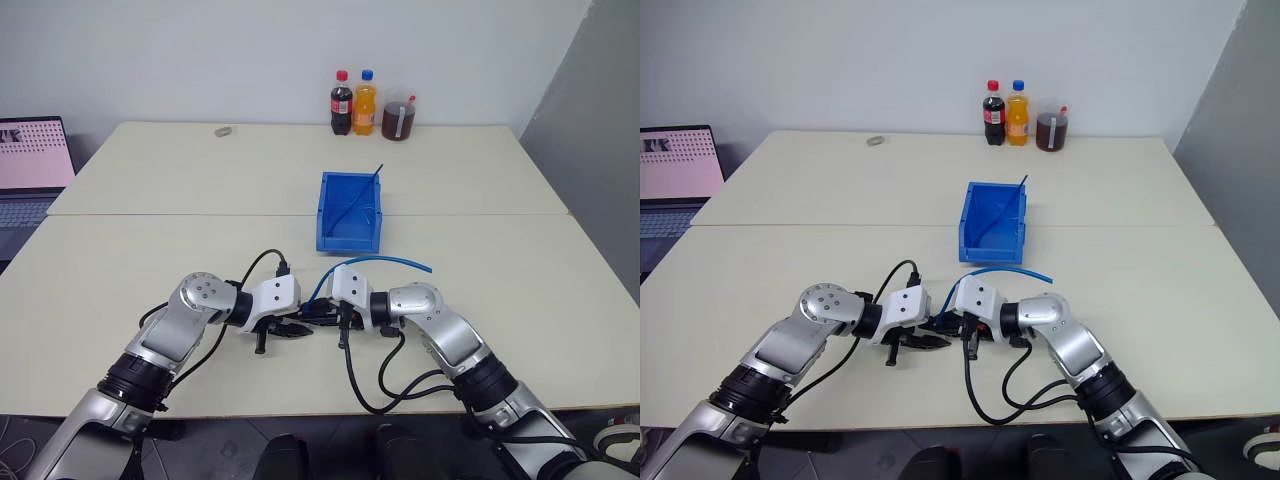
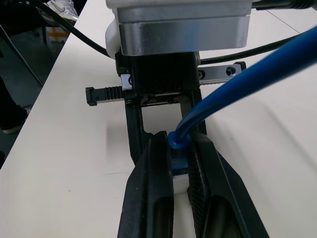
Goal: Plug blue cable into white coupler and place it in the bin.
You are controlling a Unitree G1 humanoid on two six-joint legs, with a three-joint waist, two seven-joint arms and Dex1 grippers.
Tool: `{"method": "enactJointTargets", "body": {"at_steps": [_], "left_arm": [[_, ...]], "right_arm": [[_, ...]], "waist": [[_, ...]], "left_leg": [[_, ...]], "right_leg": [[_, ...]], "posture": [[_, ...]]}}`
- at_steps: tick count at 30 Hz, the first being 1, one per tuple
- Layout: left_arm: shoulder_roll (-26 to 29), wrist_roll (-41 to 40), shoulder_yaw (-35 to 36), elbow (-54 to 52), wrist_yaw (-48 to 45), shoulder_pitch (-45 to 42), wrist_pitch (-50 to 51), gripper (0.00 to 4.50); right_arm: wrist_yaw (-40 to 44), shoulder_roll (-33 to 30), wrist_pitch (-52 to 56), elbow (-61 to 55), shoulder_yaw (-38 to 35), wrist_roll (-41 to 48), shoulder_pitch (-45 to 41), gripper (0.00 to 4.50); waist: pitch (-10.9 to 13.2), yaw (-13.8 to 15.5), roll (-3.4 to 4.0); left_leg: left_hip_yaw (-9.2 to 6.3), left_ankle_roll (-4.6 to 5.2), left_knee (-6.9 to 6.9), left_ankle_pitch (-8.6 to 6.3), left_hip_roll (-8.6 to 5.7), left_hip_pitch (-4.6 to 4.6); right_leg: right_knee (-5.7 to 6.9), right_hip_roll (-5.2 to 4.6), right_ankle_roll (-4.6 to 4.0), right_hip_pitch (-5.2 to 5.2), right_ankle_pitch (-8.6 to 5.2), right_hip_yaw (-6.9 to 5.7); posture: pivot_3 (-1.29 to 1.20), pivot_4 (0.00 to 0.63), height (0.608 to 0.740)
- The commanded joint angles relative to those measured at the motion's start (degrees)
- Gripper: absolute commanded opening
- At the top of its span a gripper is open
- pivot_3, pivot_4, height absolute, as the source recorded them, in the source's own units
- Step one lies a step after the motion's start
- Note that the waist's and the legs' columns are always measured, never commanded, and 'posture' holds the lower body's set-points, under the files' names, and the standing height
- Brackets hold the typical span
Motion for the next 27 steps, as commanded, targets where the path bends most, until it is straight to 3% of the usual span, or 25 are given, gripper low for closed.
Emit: {"method": "enactJointTargets", "body": {"at_steps": [1,8,13,15,22,27], "left_arm": [[0.0,2.0,-1.1,0.5,0.5,1.1,0.9,0.8],[-0.1,2.2,-0.9,0.2,0.7,1.3,1.3,0.8],[0.3,2.1,0.2,-0.4,1.9,2.7,1.8,0.8],[0.3,0.2,3.0,-1.4,3.7,4.1,3.8,1.5],[3.2,-7.0,14.9,-10.6,7.7,12.9,9.7,2.94],[5.0,-12.7,24.4,-17.0,10.7,16.4,15.5,4.04]], "right_arm": [[3.1,0.8,4.3,4.6,5.7,-2.3,-0.2,0.13],[5.0,-0.5,5.3,5.4,7.4,-4.0,-0.6,0.13],[1.8,-0.1,4.7,3.2,2.7,-2.5,-0.1,0.13],[0.8,-0.6,5.3,0.8,-0.2,-1.2,0.2,0.13],[-2.2,-1.3,10.2,-8.5,-6.6,3.5,1.5,0.13],[-6.1,-1.0,18.7,-14.2,-16.2,10.7,-1.1,0.13]], "waist": [[0.0,0.0,0.01],[-0.4,-0.1,0.04],[-0.5,-0.1,0.04],[-0.5,-0.1,0.06],[-0.3,-0.4,0.01],[0.3,-0.3,-0.05]], "left_leg": [[0.02,0.0,-0.01,0.0,0.0,0.02],[0.03,0.0,-0.04,0.0,0.01,0.12],[0.02,0.01,-0.08,-0.01,0.02,0.13],[0.01,0.01,-0.08,-0.01,0.04,0.13],[-0.03,0.0,-0.09,-0.01,0.16,-0.06],[-0.19,-0.01,-0.07,-0.01,0.2,-0.36]], "right_leg": [[0.0,0.0,0.0,0.0,0.0,0.01],[0.02,0.06,-0.07,0.04,-0.05,0.02],[0.02,0.06,-0.1,0.05,-0.08,0.02],[0.02,0.06,-0.1,0.05,-0.08,0.02],[0.02,-0.01,-0.1,-0.09,-0.08,0.05],[0.03,-0.29,-0.14,-0.32,-0.1,0.01]], "posture": [[0.0,0.15,0.74],[0.0,0.15,0.74],[0.0,0.15,0.74],[0.0,0.15,0.74],[0.0,0.15,0.74],[0.0,0.15,0.74]]}}
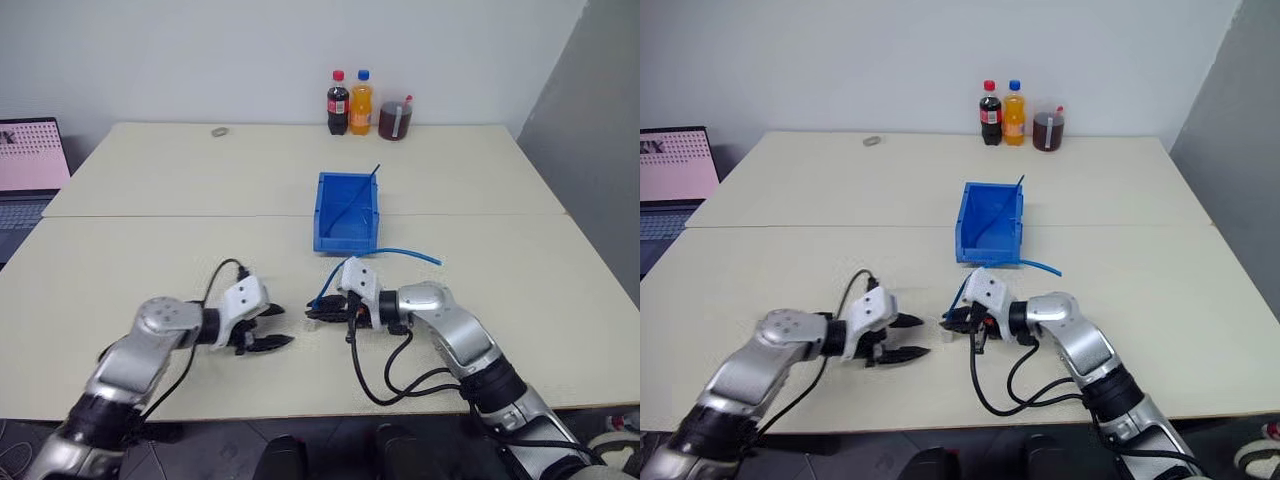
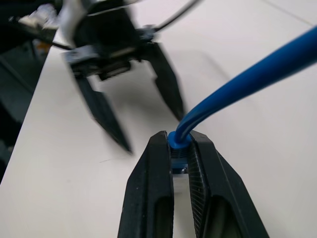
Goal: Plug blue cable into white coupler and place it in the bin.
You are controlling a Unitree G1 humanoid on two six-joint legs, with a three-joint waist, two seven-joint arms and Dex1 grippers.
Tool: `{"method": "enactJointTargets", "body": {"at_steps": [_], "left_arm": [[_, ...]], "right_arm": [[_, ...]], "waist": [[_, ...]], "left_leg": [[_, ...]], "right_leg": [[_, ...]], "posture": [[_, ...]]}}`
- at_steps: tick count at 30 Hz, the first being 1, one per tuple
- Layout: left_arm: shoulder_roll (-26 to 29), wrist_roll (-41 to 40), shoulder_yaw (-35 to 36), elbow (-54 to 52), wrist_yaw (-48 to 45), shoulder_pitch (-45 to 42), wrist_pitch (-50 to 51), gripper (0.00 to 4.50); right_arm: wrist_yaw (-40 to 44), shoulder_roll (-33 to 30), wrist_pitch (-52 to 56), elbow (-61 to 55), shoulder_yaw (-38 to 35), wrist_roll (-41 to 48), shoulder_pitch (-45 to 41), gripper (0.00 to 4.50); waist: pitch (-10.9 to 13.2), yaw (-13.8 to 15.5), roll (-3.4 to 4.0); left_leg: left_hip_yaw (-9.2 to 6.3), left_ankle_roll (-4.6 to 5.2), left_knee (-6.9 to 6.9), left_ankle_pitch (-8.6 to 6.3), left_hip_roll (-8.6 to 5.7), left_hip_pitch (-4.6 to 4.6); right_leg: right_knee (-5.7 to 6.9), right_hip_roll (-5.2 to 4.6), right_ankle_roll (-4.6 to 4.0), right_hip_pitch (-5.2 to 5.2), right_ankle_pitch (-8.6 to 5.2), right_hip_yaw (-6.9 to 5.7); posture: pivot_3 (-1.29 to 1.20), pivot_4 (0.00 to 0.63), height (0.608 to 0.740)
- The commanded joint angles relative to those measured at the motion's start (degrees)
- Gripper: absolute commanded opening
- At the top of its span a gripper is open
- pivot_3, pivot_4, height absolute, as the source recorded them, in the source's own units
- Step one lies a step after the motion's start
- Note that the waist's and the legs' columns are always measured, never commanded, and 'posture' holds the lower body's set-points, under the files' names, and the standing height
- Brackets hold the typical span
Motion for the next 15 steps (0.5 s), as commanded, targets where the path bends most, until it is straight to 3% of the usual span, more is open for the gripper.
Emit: {"method": "enactJointTargets", "body": {"at_steps": [1,2,6,15], "left_arm": [[0.8,-4.8,8.3,-4.9,3.5,-1.7,4.0,4.29],[0.6,-5.2,9.1,-4.8,4.5,-3.1,4.7,4.49],[-1.3,-5.1,8.4,-3.8,8.4,-10.1,6.3,4.5],[-5.4,-0.9,2.1,0.3,12.5,-20.4,3.3,4.5]], "right_arm": [[-3.6,0.2,6.9,-5.6,-10.4,7.7,-5.3,0.13],[-4.5,0.1,8.8,-5.1,-13.1,9.5,-7.6,0.13],[-6.3,-0.7,12.3,3.3,-18.3,12.3,-17.8,0.13],[-7.7,0.8,2.4,45.9,-16.1,3.7,-40.1,0.13]], "waist": [[0.2,0.4,-0.04],[0.3,0.5,-0.02],[0.6,1.1,-0.04],[0.6,0.8,-0.09]], "left_leg": [[-0.05,-0.01,0.02,0.0,-0.03,-0.04],[-0.06,-0.01,0.03,0.0,-0.05,-0.04],[0.04,-0.01,0.07,0.01,-0.18,-0.03],[0.31,0.0,-0.07,-0.01,-0.24,-0.14]], "right_leg": [[-0.01,-0.02,0.01,0.0,0.01,-0.05],[-0.01,-0.02,0.02,0.0,0.01,-0.07],[-0.04,0.02,0.19,0.03,0.12,-0.2],[-0.11,0.01,-0.1,-0.18,0.3,0.02]], "posture": [[0.0,0.15,0.74],[0.0,0.15,0.74],[0.0,0.15,0.74],[0.0,0.15,0.74]]}}
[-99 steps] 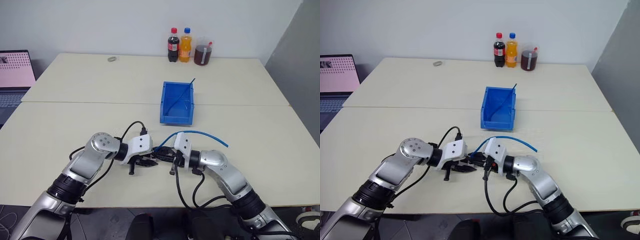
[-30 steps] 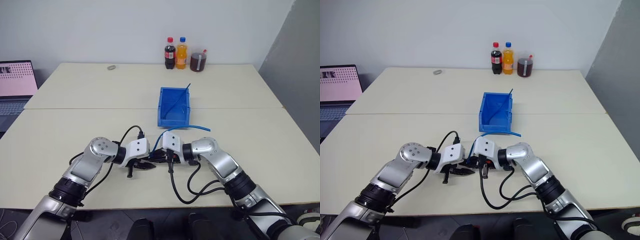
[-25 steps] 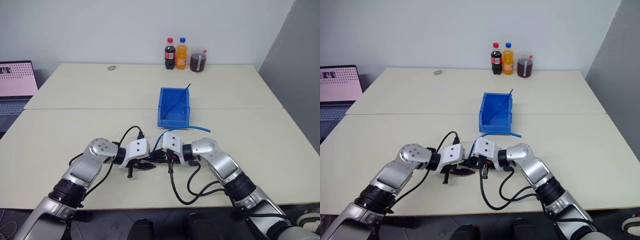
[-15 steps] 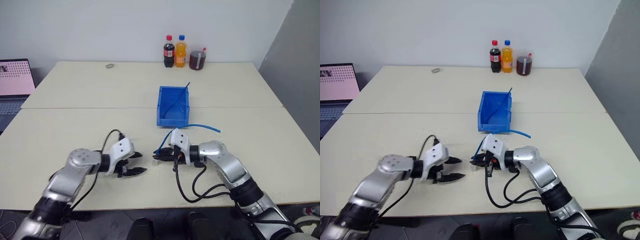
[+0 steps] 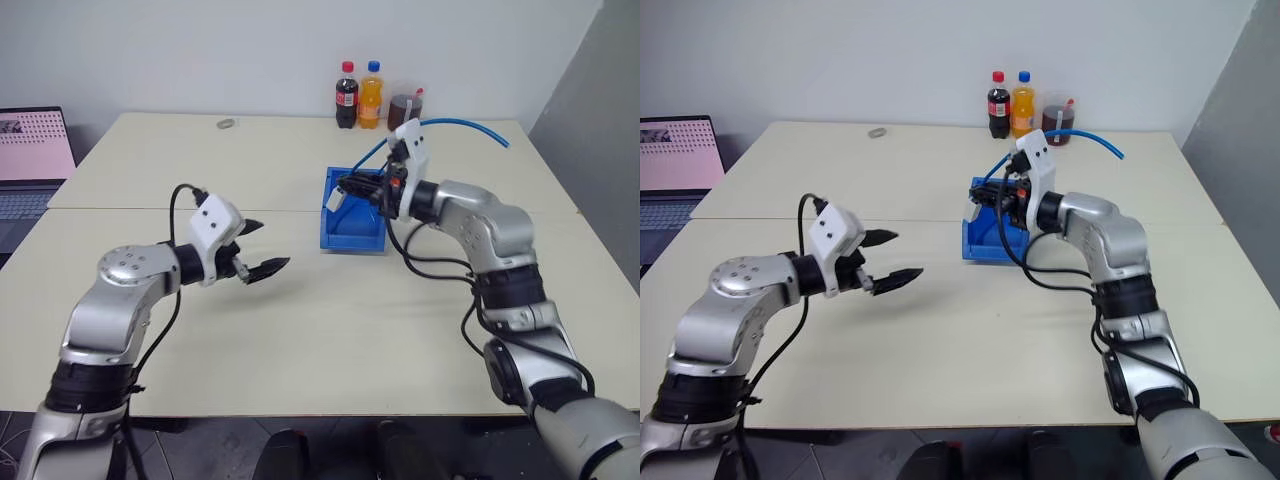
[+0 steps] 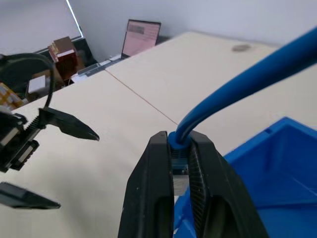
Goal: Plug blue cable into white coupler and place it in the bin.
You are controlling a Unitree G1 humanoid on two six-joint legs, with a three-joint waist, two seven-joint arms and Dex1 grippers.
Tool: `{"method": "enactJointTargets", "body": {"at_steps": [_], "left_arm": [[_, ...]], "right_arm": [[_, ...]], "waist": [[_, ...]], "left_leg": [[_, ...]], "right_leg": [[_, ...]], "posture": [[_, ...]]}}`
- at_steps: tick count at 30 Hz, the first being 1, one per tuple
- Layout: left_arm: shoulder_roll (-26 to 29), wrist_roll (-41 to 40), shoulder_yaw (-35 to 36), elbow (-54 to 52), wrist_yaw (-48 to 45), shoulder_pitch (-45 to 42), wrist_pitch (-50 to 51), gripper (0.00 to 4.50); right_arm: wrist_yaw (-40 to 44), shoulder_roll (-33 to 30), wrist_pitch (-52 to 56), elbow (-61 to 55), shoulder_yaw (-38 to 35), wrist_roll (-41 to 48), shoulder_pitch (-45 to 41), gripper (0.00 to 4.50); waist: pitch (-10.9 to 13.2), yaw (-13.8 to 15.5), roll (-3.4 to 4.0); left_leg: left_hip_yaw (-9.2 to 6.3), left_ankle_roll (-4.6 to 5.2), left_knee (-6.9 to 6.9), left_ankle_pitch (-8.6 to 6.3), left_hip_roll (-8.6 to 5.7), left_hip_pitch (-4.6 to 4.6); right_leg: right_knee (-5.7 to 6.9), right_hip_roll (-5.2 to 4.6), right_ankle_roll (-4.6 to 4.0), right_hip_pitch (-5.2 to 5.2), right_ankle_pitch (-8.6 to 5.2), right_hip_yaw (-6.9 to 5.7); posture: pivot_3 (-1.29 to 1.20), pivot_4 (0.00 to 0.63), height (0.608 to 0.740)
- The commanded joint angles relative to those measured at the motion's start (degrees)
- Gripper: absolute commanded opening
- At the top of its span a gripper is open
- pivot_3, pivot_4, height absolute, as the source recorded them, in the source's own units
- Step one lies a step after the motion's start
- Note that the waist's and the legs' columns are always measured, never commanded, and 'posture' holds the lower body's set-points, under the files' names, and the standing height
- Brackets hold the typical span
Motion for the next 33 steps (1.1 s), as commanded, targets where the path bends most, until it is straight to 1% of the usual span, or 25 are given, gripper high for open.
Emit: {"method": "enactJointTargets", "body": {"at_steps": [1,2,3,4,8,9,10,13,15,16,17,18,20,21,23,27,29,31,32,33], "left_arm": [[-0.6,1.6,-1.6,0.6,0.8,-2.7,-2.9,4.5],[-0.8,1.7,-2.0,0.8,0.7,-3.1,-3.2,4.5],[-1.0,1.7,-2.2,0.8,0.7,-3.5,-3.4,4.5],[-1.1,1.7,-2.5,1.0,0.8,-3.8,-3.6,4.5],[-1.2,2.6,-3.1,1.4,1.1,-4.1,-4.9,4.5],[-1.1,2.6,-3.2,1.5,1.1,-4.1,-5.0,4.5],[-1.1,2.7,-3.2,1.5,1.1,-4.1,-5.2,4.5],[-1.3,2.9,-3.2,1.8,0.9,-4.0,-5.5,4.5],[-1.6,2.9,-3.1,2.3,1.0,-4.2,-5.8,4.5],[-1.6,2.9,-3.1,2.5,1.0,-4.3,-5.9,4.5],[-1.7,2.9,-3.0,2.9,1.0,-4.4,-6.1,4.5],[-1.7,3.0,-3.0,3.2,1.0,-4.5,-6.2,4.5],[-1.6,3.1,-2.4,4.3,1.5,-4.4,-6.5,4.5],[-1.4,3.2,-1.9,5.1,1.9,-4.2,-6.3,4.5],[-1.4,3.1,-1.1,6.0,2.6,-4.1,-6.1,4.5],[-1.4,0.6,2.1,7.7,4.1,-4.3,-3.0,4.5],[-0.4,0.0,3.4,7.9,3.6,-3.7,-3.0,4.5],[0.7,-0.2,4.9,8.0,3.6,-3.1,-2.9,4.5],[1.0,-0.2,5.2,8.1,3.7,-3.0,-2.8,4.5],[2.0,-0.5,5.9,8.1,3.2,-2.9,-2.7,4.5]], "right_arm": [[1.1,0.0,-6.5,15.7,1.1,-4.2,-7.8,0.13],[1.5,-0.1,-7.1,19.7,1.2,-4.9,-9.9,0.83],[1.8,-0.2,-8.0,22.8,1.3,-5.7,-11.5,0.9],[2.1,-0.5,-9.2,25.8,1.6,-6.7,-12.9,1.11],[4.6,-1.8,-11.9,32.9,2.3,-9.9,-17.0,2.15],[5.1,-2.0,-12.4,33.6,2.4,-10.5,-17.5,2.33],[5.6,-2.2,-12.5,34.1,2.5,-10.9,-18.0,2.63],[7.5,-3.1,-13.4,34.9,3.3,-12.8,-19.3,3.2],[9.1,-4.4,-14.2,35.3,4.0,-14.5,-20.1,3.72],[9.7,-4.9,-14.6,35.5,4.4,-15.1,-20.2,3.88],[11.2,-5.8,-15.2,35.5,5.3,-16.2,-20.2,4.22],[12.2,-6.4,-15.7,35.6,5.8,-16.9,-20.2,4.43],[16.8,-9.1,-18.7,34.2,8.9,-20.0,-19.3,4.47],[20.5,-10.9,-20.0,32.6,10.3,-20.9,-18.4,4.47],[25.3,-13.2,-20.8,30.1,11.4,-21.4,-17.1,4.47],[34.4,-19.8,-20.8,18.6,12.6,-20.9,-9.9,4.47],[36.8,-23.8,-18.9,9.9,11.4,-19.1,-4.6,4.47],[38.1,-27.4,-16.5,0.1,8.0,-15.5,1.3,4.47],[38.2,-28.4,-15.5,-3.4,6.7,-14.0,3.2,4.47],[36.5,-29.8,-13.0,-8.1,3.6,-12.1,6.3,4.47]], "waist": [[0.0,0.0,-0.01],[0.0,-0.1,0.0],[0.0,-0.2,0.0],[0.0,-0.3,0.01],[0.0,-0.2,0.02],[0.0,-0.2,0.02],[0.0,-0.2,0.02],[0.0,-0.3,0.02],[0.0,-0.3,0.02],[0.0,-0.3,0.02],[0.0,-0.3,0.03],[0.0,-0.3,0.03],[0.0,-0.2,0.03],[0.0,-0.2,0.03],[0.0,-0.1,0.04],[0.0,0.3,0.04],[0.0,0.3,0.04],[0.0,0.3,0.04],[0.0,0.4,0.06],[0.1,0.3,0.08]], "left_leg": [[-0.03,0.0,-0.03,0.0,0.03,-0.14],[0.0,0.0,0.0,0.0,0.05,-0.29],[0.0,-0.01,0.01,0.0,0.05,-0.46],[-0.02,-0.02,0.07,0.01,0.08,-0.72],[0.01,-0.03,0.05,0.01,0.06,-0.96],[0.01,-0.03,0.05,0.01,0.07,-0.96],[0.0,-0.03,0.05,0.01,0.06,-0.96],[-0.01,-0.03,0.06,0.01,0.05,-0.96],[-0.02,-0.03,0.09,0.01,0.05,-0.94],[-0.03,-0.03,0.1,0.01,0.05,-0.94],[-0.02,-0.03,0.11,0.01,0.05,-0.93],[-0.03,-0.03,0.11,0.01,0.03,-0.93],[-0.03,-0.03,0.11,0.01,0.02,-0.93],[-0.03,-0.03,0.12,0.01,0.01,-0.94],[-0.02,-0.03,0.11,0.01,-0.01,-0.95],[-0.04,-0.03,0.11,0.01,0.02,-0.96],[-0.08,-0.02,0.11,0.01,0.03,-0.95],[-0.12,-0.02,0.12,0.01,0.04,-0.96],[-0.11,-0.02,0.13,0.01,0.04,-0.95],[-0.12,-0.02,0.15,0.01,0.04,-0.95]], "right_leg": [[-0.02,0.0,-0.01,-0.13,0.0,-0.03],[0.0,0.0,-0.01,-0.29,0.0,0.01],[0.04,-0.01,-0.01,-0.47,0.0,0.01],[0.04,-0.03,-0.02,-0.69,0.01,-0.01],[-0.03,-0.14,-0.02,-0.89,0.01,-0.01],[-0.03,-0.15,-0.02,-0.9,0.01,-0.01],[-0.02,-0.16,-0.02,-0.89,0.01,-0.01],[0.01,-0.15,-0.02,-0.89,0.01,-0.01],[0.08,-0.11,-0.02,-0.89,0.02,-0.03],[0.08,-0.11,-0.02,-0.89,0.02,-0.03],[0.1,-0.1,-0.02,-0.89,0.02,-0.03],[0.1,-0.08,-0.02,-0.89,0.02,-0.05],[0.08,-0.08,-0.01,-0.87,0.02,-0.06],[0.07,-0.08,-0.01,-0.87,0.02,-0.06],[0.04,-0.09,-0.01,-0.87,0.02,-0.06],[0.05,-0.1,-0.01,-0.87,0.02,-0.08],[0.05,-0.12,-0.01,-0.86,0.02,-0.11],[0.06,-0.12,-0.01,-0.84,0.02,-0.15],[0.06,-0.13,-0.01,-0.83,0.02,-0.15],[0.07,-0.13,-0.01,-0.83,0.02,-0.15]], "posture": [[0.0,0.15,0.74],[0.0,0.15,0.74],[0.0,0.15,0.74],[0.0,0.15,0.74],[0.0,0.15,0.74],[0.0,0.15,0.74],[0.0,0.15,0.74],[0.0,0.15,0.74],[0.0,0.15,0.74],[0.0,0.15,0.74],[0.0,0.15,0.74],[0.0,0.15,0.74],[0.0,0.15,0.74],[0.0,0.15,0.74],[0.0,0.15,0.74],[0.0,0.15,0.74],[0.0,0.15,0.74],[0.0,0.15,0.74],[0.0,0.15,0.74],[0.0,0.15,0.74]]}}
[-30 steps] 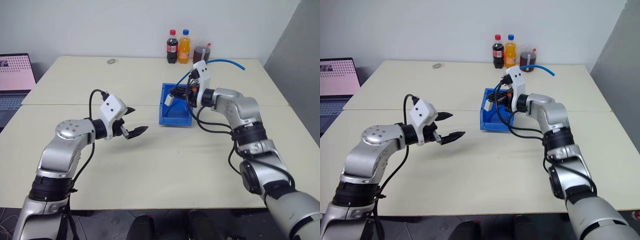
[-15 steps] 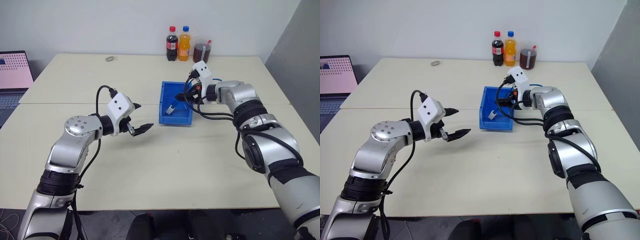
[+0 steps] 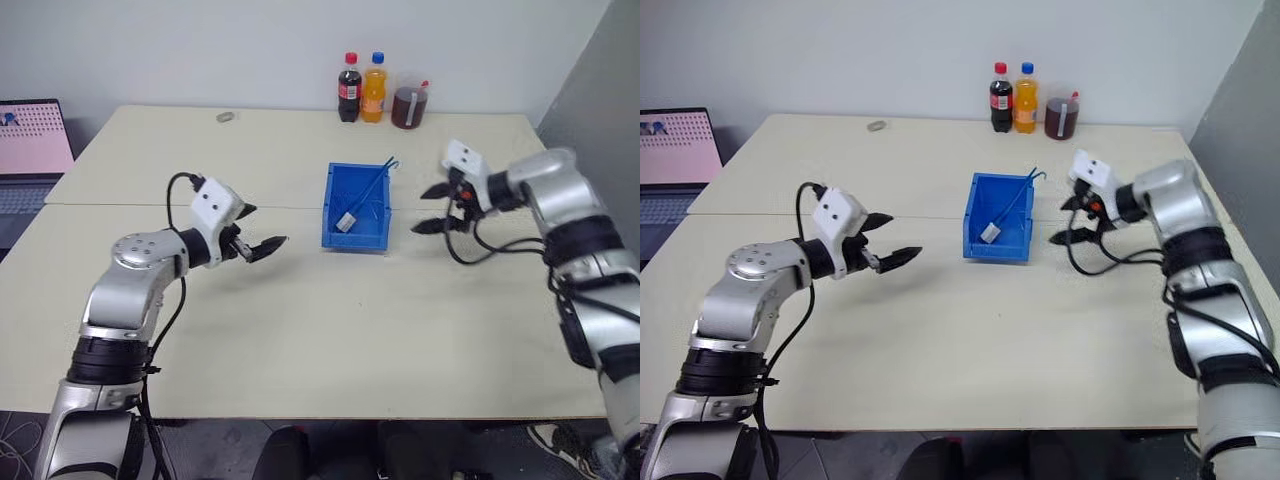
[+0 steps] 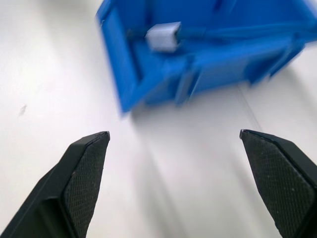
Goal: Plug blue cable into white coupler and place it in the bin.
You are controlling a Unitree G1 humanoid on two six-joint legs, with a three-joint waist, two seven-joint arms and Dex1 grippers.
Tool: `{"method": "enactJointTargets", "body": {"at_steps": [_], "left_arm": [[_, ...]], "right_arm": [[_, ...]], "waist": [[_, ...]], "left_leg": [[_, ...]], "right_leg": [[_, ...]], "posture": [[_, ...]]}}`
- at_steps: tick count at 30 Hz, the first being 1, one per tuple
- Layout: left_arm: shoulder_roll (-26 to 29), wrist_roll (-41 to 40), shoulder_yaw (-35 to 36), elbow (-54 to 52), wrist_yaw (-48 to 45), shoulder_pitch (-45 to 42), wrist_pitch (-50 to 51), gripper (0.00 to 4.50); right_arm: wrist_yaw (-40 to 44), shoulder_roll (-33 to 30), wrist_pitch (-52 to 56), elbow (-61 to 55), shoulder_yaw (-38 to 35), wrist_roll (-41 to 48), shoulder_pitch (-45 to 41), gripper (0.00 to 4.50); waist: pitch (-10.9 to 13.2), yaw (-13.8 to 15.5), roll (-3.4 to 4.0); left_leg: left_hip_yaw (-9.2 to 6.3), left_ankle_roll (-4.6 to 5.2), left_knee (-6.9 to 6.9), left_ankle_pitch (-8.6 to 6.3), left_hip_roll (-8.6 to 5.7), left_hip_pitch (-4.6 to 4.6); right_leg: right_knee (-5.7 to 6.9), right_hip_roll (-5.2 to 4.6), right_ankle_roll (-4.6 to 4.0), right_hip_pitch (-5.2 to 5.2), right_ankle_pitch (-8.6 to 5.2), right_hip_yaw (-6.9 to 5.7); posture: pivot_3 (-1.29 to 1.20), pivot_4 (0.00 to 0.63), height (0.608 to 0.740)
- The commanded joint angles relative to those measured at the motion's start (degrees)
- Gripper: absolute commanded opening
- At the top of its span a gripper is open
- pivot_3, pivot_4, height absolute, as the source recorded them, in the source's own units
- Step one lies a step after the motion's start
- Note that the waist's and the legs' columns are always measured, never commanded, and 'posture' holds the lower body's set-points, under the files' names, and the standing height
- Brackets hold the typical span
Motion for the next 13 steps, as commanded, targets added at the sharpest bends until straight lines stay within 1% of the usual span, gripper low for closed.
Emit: {"method": "enactJointTargets", "body": {"at_steps": [1,4,6,10,13], "left_arm": [[2.8,-1.3,3.6,-0.9,-0.8,-0.1,0.3,4.5],[5.3,-2.0,5.1,-1.0,-1.8,0.3,0.9,4.5],[6.4,-2.6,6.2,-2.0,-2.2,1.2,1.6,4.5],[7.1,-3.9,7.5,-4.3,-1.8,3.1,3.1,4.5],[7.5,-5.6,7.7,-5.7,-3.0,4.1,4.1,4.5]], "right_arm": [[-2.1,-4.2,5.6,-16.7,-9.4,7.2,6.1,4.47],[-7.0,-4.9,10.4,-29.3,-17.4,12.6,15.2,4.47],[-11.2,-3.6,14.6,-38.0,-21.9,16.2,21.5,4.47],[-17.4,-2.3,19.5,-47.5,-25.1,19.8,28.6,4.47],[-20.5,-2.1,20.9,-49.6,-25.5,21.4,30.6,4.47]], "waist": [[0.0,-0.2,0.04],[0.0,-0.2,0.03],[0.0,-0.1,0.03],[0.0,-0.2,0.03],[0.0,-0.2,0.03]], "left_leg": [[0.01,0.0,0.0,0.0,-0.01,0.01],[-0.05,0.0,0.04,0.0,0.04,0.08],[-0.12,0.0,0.02,0.0,0.05,0.17],[-0.14,-0.01,0.06,0.01,0.02,0.22],[-0.07,-0.01,0.14,0.01,-0.04,0.22]], "right_leg": [[0.01,0.0,0.0,0.0,0.0,0.01],[0.06,0.01,0.0,0.09,0.0,-0.01],[0.04,0.02,0.0,0.19,0.0,-0.07],[0.05,0.03,0.02,0.29,0.0,-0.07],[0.03,0.05,0.13,0.3,0.05,-0.03]], "posture": [[0.0,0.15,0.74],[0.0,0.15,0.74],[0.0,0.15,0.74],[0.0,0.15,0.74],[0.0,0.15,0.74]]}}
